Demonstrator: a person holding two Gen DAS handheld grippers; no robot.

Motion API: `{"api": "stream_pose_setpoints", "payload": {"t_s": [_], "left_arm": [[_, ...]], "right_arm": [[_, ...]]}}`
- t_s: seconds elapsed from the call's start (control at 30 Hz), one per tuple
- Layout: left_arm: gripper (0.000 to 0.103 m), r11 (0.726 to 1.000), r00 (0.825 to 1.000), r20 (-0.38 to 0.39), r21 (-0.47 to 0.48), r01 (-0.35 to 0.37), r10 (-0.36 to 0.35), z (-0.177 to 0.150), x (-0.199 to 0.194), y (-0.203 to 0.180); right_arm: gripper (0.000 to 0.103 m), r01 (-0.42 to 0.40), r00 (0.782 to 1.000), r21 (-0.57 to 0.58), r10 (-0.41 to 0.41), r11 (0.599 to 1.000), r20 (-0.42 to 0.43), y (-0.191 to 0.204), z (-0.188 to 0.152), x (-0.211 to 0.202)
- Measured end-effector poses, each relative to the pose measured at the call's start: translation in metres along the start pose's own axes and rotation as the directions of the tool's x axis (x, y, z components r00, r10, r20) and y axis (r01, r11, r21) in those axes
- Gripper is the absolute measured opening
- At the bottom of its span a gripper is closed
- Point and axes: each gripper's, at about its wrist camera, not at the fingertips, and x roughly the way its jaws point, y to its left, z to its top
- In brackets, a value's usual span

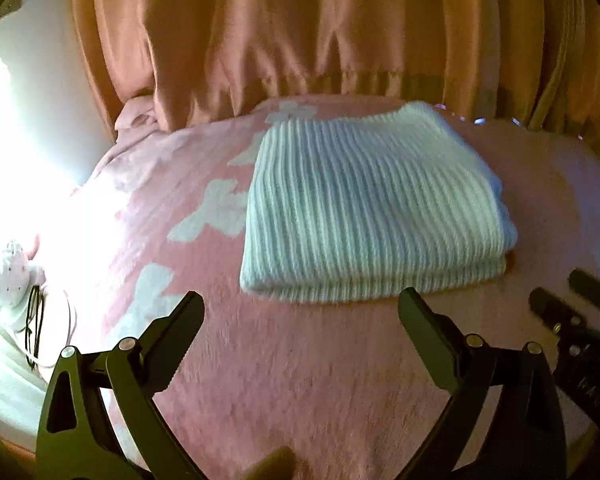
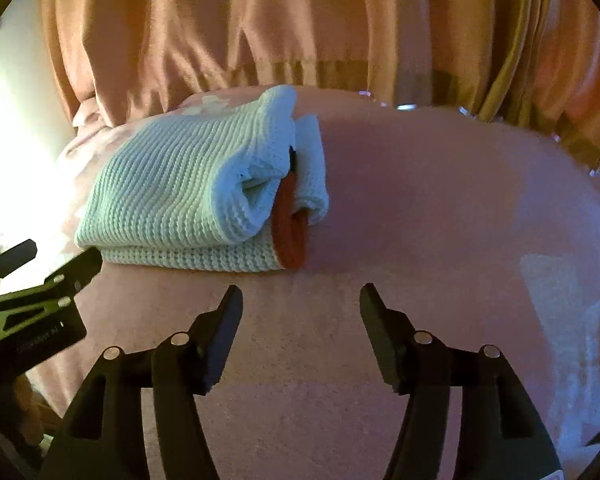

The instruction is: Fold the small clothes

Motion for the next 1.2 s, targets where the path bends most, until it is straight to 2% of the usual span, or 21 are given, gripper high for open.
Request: {"api": "stream_pose_setpoints", "payload": {"t_s": [0.17, 0.57, 1.2], "left_arm": [[0.095, 1.0, 0.999, -0.035, -0.019, 0.023, -0.024, -0.012, 0.002, -0.002], [0.095, 1.0, 0.997, -0.072, -0.003, 0.016, -0.017, -0.019, 0.012, -0.009], [0.095, 1.0, 0.997, -0.082, 0.009, 0.015, -0.014, -0.022, 0.016, -0.018]], "right_arm": [[0.063, 0.019, 1.0, 0.007, -0.019, 1.0, 0.007, -0.005, -0.006, 0.0], [0.063, 0.014, 0.999, 0.004, -0.014, 1.0, -0.03, -0.002, -0.011, 0.009], [0.064, 0.011, 0.999, -0.014, -0.012, 1.0, -0.044, 0.003, -0.015, 0.012]]}}
